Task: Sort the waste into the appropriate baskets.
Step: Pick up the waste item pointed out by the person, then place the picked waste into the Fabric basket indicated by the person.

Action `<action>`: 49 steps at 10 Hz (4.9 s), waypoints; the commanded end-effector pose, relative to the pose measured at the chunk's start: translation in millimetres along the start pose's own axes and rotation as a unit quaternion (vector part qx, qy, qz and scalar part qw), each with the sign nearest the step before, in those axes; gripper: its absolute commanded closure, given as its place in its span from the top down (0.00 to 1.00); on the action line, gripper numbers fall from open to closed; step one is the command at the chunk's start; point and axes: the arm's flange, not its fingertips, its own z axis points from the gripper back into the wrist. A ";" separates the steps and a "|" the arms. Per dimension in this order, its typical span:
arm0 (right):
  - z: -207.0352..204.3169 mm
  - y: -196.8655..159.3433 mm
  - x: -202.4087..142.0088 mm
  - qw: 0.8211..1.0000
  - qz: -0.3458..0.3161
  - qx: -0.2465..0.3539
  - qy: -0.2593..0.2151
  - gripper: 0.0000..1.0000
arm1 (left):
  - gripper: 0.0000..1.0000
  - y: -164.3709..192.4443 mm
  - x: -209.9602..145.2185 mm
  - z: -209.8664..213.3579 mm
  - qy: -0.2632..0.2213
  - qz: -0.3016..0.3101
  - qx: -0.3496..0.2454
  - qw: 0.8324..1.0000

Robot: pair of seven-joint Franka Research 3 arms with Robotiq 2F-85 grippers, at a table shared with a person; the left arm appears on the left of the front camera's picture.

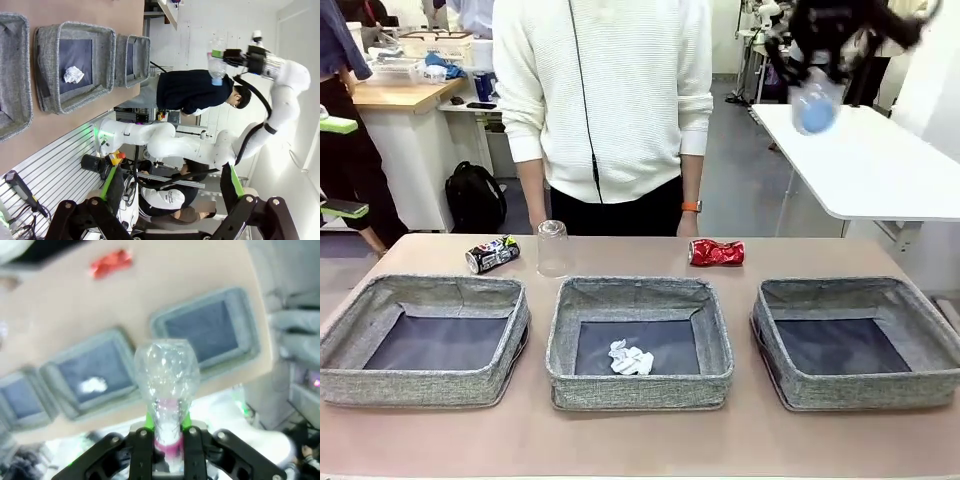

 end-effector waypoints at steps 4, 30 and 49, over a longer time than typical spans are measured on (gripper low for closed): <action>88.3 134.2 -15.2 0.995 0.086 -0.044 0.029 0.20 | 1.00 -2.0 0.4 0.4 -0.003 -0.011 -0.009 1.000; 45.9 139.2 -61.9 0.991 0.129 -0.030 0.032 0.20 | 1.00 -2.0 0.4 0.4 -0.003 -0.011 -0.009 1.000; -164.6 -69.2 -43.4 0.956 0.291 0.012 -0.042 0.20 | 1.00 -2.0 0.4 0.4 -0.003 -0.011 -0.009 1.000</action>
